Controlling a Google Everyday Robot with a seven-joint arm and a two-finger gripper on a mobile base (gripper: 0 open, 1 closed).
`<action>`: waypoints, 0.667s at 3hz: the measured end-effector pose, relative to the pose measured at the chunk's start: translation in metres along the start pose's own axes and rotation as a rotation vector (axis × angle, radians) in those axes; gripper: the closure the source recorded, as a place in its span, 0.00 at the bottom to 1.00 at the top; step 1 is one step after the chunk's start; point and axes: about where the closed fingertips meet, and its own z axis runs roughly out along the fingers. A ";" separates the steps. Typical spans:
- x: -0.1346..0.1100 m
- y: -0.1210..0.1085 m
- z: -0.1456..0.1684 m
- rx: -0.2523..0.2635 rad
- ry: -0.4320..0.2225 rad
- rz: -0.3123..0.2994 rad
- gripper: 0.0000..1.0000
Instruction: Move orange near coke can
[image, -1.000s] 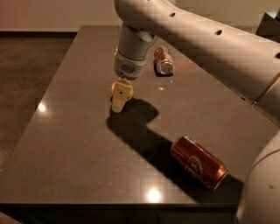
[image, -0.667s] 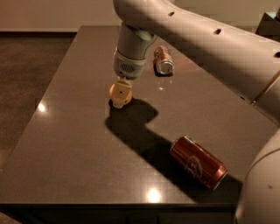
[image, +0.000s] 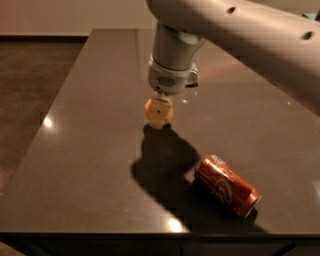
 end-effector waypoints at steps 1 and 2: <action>0.031 0.017 -0.015 0.019 0.053 0.039 1.00; 0.058 0.032 -0.021 0.014 0.101 0.097 1.00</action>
Offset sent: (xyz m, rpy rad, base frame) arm -0.0713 -0.0807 0.0056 -0.1353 0.0683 -0.1768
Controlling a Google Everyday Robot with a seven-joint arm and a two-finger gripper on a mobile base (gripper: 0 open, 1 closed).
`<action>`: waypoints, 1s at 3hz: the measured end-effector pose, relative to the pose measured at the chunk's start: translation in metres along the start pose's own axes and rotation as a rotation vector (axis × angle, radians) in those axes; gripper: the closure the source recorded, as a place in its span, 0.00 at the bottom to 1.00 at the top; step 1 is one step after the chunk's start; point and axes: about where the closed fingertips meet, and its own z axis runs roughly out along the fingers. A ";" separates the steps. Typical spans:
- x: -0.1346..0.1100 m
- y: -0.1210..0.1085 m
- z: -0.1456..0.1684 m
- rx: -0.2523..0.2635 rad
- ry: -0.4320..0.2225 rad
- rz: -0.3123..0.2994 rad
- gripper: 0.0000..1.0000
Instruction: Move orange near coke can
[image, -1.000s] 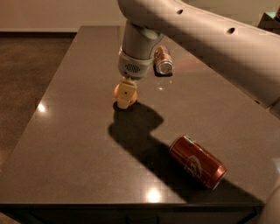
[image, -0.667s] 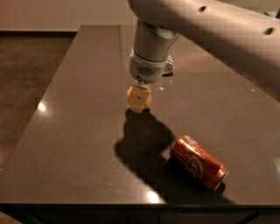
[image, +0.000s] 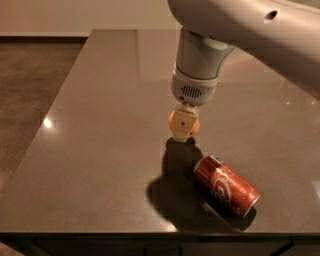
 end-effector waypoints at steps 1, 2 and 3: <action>0.017 0.013 0.007 -0.054 0.010 0.053 1.00; 0.017 0.020 0.013 -0.094 0.003 0.076 1.00; 0.018 0.025 0.018 -0.106 0.009 0.111 0.81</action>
Offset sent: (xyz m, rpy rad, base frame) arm -0.0323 -0.0079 -0.0243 0.0597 0.1538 -0.0851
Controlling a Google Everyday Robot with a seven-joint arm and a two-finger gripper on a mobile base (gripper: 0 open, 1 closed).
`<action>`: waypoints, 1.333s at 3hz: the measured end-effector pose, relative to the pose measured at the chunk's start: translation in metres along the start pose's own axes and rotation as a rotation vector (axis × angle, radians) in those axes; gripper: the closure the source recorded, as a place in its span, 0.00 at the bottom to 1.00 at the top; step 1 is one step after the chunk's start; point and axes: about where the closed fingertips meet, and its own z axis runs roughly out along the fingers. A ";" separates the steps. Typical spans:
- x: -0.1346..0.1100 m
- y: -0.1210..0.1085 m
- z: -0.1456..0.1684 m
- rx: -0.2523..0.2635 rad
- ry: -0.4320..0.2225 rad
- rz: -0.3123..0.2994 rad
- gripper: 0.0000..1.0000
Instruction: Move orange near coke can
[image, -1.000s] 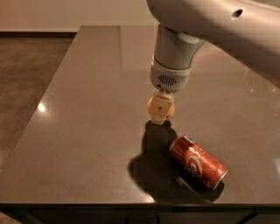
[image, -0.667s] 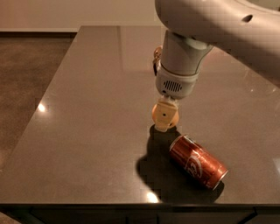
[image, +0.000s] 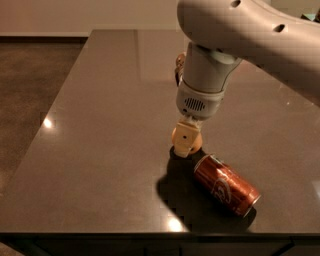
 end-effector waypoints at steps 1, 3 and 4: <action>0.004 -0.002 0.008 -0.008 0.020 0.033 0.58; 0.005 -0.004 0.014 -0.014 0.032 0.055 0.12; 0.004 -0.005 0.014 -0.011 0.028 0.055 0.00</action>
Offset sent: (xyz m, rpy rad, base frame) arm 0.0018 -0.0104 -0.0233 -0.0433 0.0781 -0.0776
